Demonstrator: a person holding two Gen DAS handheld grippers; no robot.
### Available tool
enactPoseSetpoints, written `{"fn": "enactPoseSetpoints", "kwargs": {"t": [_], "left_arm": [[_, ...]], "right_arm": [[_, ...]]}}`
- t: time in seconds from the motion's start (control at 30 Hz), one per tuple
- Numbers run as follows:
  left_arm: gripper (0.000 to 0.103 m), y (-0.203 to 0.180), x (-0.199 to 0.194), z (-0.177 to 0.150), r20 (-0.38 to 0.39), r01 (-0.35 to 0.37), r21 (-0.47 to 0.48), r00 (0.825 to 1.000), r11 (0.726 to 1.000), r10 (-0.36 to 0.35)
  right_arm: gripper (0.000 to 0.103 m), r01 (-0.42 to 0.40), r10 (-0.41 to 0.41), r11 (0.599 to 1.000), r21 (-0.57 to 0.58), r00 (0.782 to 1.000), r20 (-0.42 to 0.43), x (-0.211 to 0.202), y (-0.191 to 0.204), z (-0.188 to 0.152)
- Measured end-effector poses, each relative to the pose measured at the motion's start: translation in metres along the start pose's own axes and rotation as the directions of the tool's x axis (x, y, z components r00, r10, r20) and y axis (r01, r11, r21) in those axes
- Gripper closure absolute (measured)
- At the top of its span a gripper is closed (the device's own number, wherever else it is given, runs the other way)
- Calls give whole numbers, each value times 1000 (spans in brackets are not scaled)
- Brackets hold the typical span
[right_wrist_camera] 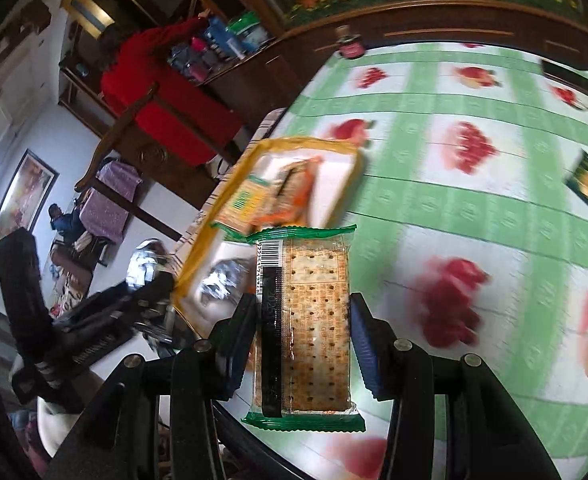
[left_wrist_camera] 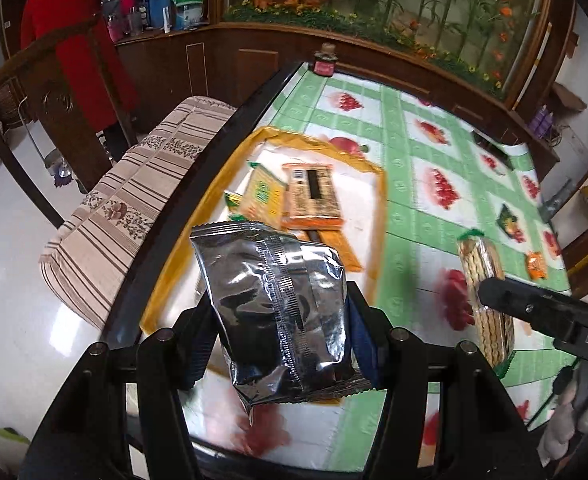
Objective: Organize snacks
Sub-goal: 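Carry the silver packet and cracker pack over the tray with both tools, then lower both packs into the tray and open both tools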
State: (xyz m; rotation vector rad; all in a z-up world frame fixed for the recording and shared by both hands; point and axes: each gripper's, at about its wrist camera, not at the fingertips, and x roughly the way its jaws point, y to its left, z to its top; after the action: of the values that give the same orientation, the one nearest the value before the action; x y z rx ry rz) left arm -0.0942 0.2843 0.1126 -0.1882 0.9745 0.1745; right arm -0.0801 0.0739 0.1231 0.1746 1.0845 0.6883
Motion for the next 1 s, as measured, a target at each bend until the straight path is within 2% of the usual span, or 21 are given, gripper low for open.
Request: {"fn": "enactPoseSetpoints", "kwargs": {"t": [0.13, 0.37, 0.77, 1.0], "left_arm": [[45, 11, 20, 11, -24, -35, 45, 999, 998, 36], [45, 26, 50, 26, -48, -62, 94, 997, 994, 67], [45, 30, 83, 33, -72, -19, 140, 997, 990, 29], [45, 31, 89, 36, -77, -13, 147, 997, 989, 25]], "right_arm": [[56, 3, -3, 1000, -10, 1000, -25, 32, 22, 17], [56, 61, -62, 998, -15, 997, -41, 83, 38, 43], [56, 148, -149, 989, -25, 988, -44, 125, 39, 54], [56, 164, -165, 986, -17, 985, -58, 137, 40, 55]]}}
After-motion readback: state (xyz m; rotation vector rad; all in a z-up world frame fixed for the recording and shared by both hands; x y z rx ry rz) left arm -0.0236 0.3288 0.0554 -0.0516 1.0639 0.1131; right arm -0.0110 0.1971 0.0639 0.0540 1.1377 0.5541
